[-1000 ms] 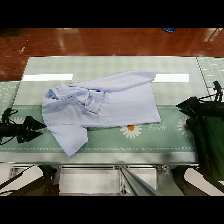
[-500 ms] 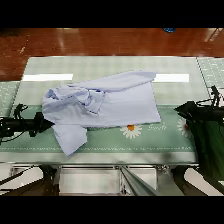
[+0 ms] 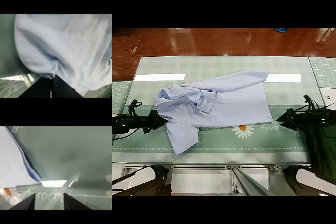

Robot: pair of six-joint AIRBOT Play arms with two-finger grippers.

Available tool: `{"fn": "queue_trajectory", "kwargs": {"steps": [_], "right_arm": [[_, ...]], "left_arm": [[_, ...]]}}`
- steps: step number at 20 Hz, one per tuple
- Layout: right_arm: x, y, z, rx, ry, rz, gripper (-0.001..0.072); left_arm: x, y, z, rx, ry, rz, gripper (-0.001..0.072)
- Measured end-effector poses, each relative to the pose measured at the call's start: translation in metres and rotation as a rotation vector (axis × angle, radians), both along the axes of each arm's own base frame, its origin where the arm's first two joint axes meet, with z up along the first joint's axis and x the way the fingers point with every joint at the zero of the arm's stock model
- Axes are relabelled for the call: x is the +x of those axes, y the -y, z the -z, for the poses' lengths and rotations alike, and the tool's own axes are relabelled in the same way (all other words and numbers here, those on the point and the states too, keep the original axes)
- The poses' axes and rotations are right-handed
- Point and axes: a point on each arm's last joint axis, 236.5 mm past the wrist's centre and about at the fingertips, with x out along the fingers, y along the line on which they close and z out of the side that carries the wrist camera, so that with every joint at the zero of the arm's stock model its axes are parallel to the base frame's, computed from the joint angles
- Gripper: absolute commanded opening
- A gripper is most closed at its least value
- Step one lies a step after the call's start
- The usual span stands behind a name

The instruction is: Fold the shirts.

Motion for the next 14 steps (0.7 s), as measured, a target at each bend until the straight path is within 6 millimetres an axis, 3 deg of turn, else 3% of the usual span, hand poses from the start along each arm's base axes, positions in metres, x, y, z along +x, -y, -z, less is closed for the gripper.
{"fn": "queue_trajectory", "kwargs": {"steps": [3,7,8,9,11,14], "right_arm": [[0.01,-0.023,0.005,0.021,0.003,-0.014,0.0405],[0.039,-0.043,0.008,0.006,0.066,-0.015,0.0377],[0.046,-0.049,0.008,0.003,0.083,-0.019,0.0254],[0.054,-0.054,0.009,-0.003,0.099,-0.028,0.0028],[0.067,-0.07,0.006,-0.002,0.135,-0.071,0.002],[0.091,-0.096,-0.026,0.044,0.217,-0.149,0.002]], "left_arm": [[0.0,0.0,0.0,0.0,0.001,0.003,0.002],[0.0,0.001,0.0,0.0,0.001,0.005,0.002],[0.0,0.001,0.0,-0.001,0.001,0.005,0.002],[0.0,0.001,0.0,-0.002,0.001,0.006,0.002],[0.001,0.002,-0.002,-0.006,0.004,0.004,0.002],[0.019,0.004,-0.022,-0.033,0.071,-0.004,0.0019]]}}
